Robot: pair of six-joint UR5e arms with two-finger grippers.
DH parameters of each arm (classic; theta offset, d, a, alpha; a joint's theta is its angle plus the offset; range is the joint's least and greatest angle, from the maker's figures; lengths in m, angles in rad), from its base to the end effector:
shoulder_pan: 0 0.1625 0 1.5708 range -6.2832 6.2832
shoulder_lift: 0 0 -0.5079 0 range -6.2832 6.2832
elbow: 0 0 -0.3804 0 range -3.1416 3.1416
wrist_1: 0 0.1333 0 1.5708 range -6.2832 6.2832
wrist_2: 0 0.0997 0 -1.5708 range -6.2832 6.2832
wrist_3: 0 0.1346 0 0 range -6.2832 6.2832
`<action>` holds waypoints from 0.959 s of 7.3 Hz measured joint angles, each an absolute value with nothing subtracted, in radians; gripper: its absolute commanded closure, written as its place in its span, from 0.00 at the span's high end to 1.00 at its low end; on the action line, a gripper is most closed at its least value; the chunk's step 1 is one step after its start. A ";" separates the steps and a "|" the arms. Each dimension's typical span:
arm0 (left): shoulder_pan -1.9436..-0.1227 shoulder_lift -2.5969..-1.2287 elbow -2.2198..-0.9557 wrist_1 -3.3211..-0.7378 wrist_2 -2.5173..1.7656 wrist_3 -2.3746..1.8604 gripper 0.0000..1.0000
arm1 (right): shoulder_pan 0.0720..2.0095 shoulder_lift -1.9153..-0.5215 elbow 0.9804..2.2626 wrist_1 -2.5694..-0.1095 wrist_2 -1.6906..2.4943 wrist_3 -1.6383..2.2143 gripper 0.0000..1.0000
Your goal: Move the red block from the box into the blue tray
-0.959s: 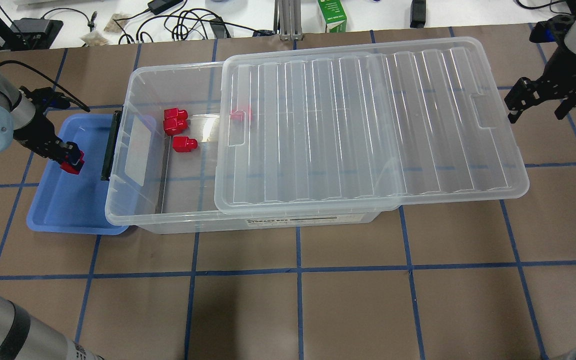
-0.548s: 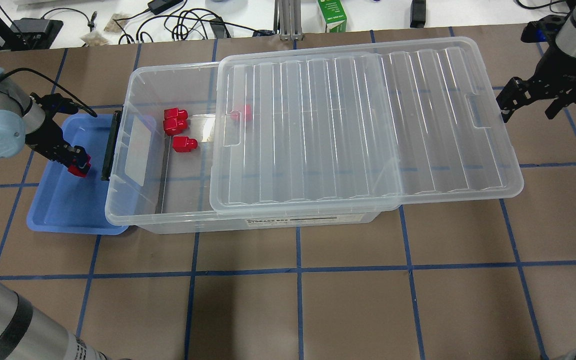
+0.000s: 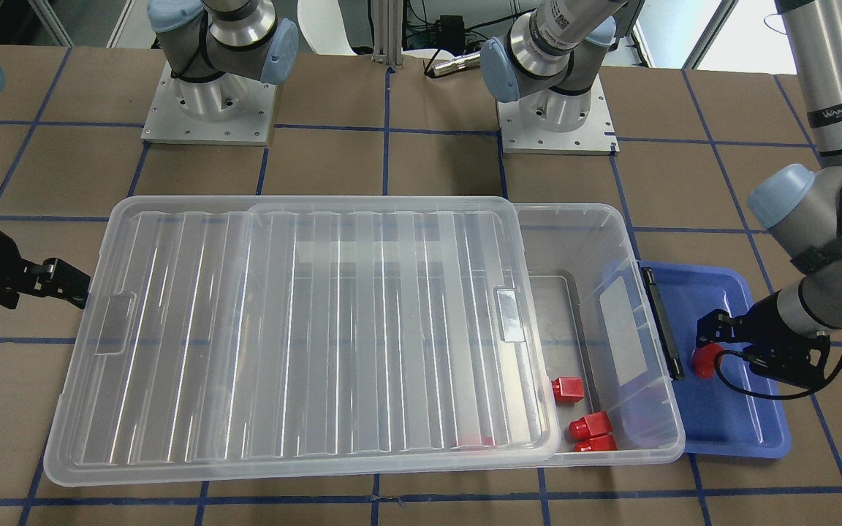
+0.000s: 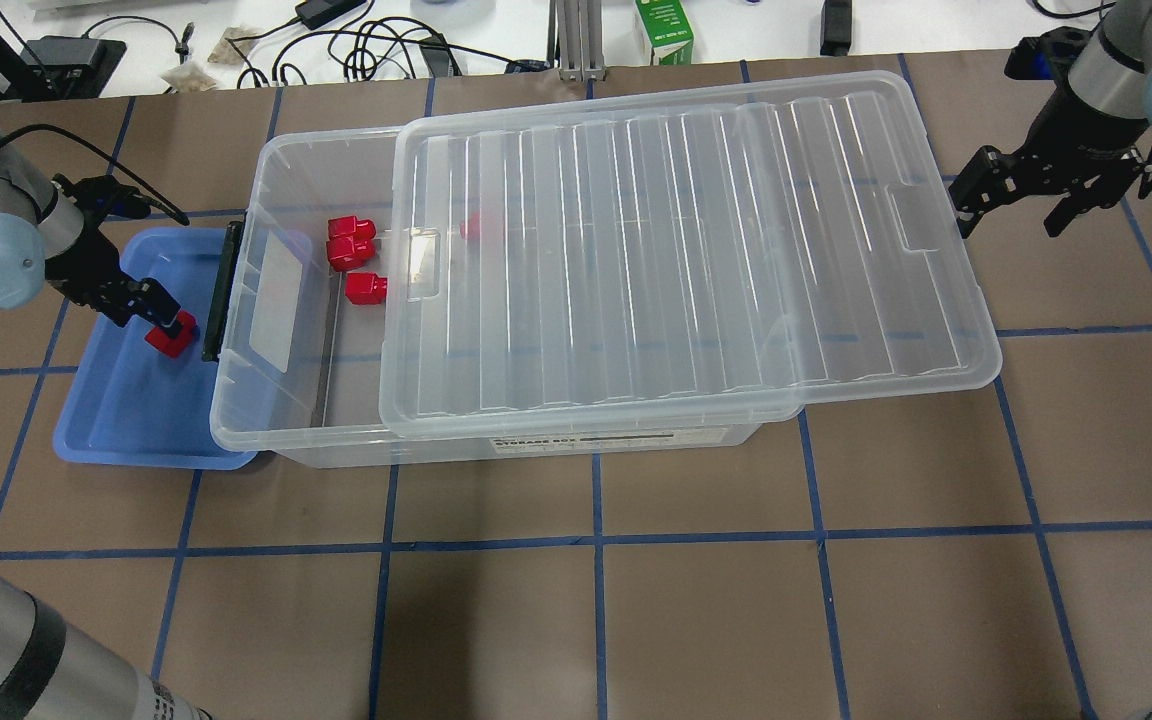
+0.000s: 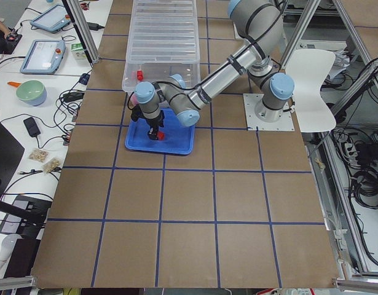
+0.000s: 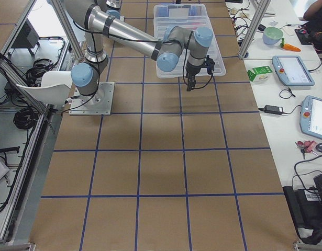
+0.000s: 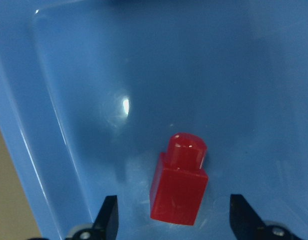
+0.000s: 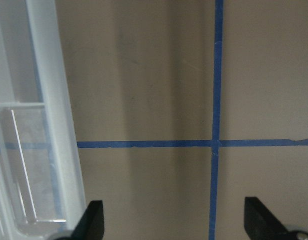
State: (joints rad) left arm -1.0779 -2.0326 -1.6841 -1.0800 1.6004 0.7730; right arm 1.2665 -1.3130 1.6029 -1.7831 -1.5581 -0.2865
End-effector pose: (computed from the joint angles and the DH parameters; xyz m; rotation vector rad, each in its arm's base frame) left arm 0.1858 -0.6193 0.2678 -0.4364 -3.0820 -0.1331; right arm -0.0459 -0.5967 0.4030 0.0284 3.1048 0.1096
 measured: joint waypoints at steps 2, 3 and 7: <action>-1.084 -1.973 -1.676 -1.155 1.604 0.770 0.86 | 1.311 -1.311 1.602 -1.784 -1.557 -0.214 1.00; -1.086 -1.934 -1.675 -1.196 1.604 0.768 0.88 | 1.332 -1.310 1.602 -1.784 -1.557 -0.177 1.00; -1.221 -1.762 -1.616 -1.428 1.609 0.602 0.92 | 1.411 -1.310 1.601 -1.784 -1.555 -0.052 1.00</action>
